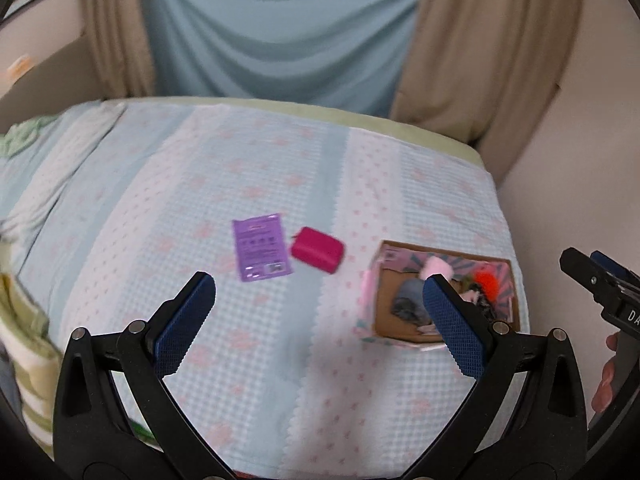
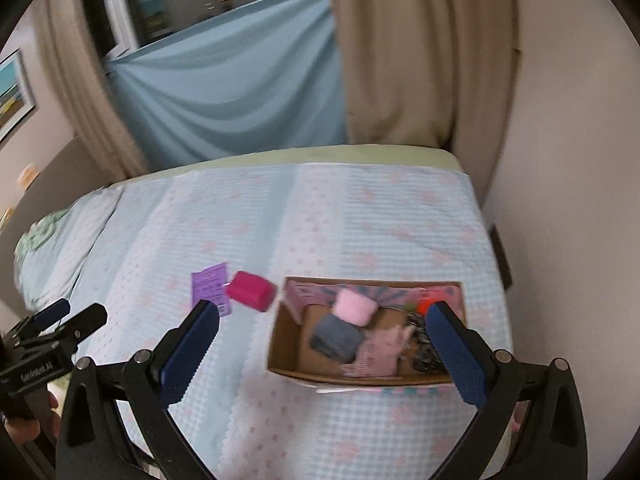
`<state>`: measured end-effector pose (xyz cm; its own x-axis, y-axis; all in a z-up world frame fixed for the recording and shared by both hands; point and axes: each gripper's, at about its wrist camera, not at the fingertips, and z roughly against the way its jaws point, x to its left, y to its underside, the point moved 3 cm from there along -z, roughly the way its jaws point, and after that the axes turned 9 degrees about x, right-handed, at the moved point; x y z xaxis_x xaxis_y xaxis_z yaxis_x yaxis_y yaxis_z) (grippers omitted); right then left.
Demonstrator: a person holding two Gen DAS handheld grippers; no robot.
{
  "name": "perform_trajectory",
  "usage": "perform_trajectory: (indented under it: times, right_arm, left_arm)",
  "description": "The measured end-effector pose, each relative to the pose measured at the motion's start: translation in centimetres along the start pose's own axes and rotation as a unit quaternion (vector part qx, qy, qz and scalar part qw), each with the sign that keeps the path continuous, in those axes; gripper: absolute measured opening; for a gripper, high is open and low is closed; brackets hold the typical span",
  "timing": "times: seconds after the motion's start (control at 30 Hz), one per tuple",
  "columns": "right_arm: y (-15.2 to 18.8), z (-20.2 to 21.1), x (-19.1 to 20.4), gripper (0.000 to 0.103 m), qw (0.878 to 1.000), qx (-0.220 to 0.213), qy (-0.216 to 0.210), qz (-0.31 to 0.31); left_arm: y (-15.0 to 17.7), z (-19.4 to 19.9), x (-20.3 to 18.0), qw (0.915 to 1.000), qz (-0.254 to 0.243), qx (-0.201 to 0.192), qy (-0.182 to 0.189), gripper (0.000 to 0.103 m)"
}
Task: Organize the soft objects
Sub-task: 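Grasp the purple sachet with the left tool while the right grasps the magenta pouch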
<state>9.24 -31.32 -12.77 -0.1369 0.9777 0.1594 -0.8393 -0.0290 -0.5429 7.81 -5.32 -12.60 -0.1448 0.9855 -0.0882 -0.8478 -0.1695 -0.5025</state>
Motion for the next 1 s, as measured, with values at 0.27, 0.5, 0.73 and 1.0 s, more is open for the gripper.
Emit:
perform_trajectory:
  times: [0.27, 0.5, 0.73, 1.0]
  right_arm:
    - [-0.8, -3.6, 5.3, 0.103, 0.997, 0.022, -0.039, 0.058]
    - [-2.9, -8.2, 9.9, 0.103, 0.991, 0.039, -0.048, 0.117]
    - [-4.8, -15.9, 13.0, 0.103, 0.976, 0.097, -0.037, 0.19]
    - [-5.3, -26.0, 15.2, 0.103, 0.949, 0.19, -0.026, 0.252]
  left_arm:
    - [-0.3, -3.0, 6.0, 0.9983, 0.049, 0.027, -0.014, 0.103]
    - [-3.4, -9.3, 9.4, 0.9954, 0.066, 0.069, -0.009, 0.103]
    - [-6.2, -17.0, 11.3, 0.99, 0.081, 0.115, 0.008, 0.103]
    - [-8.0, -27.6, 12.3, 0.9802, 0.083, 0.18, 0.011, 0.103]
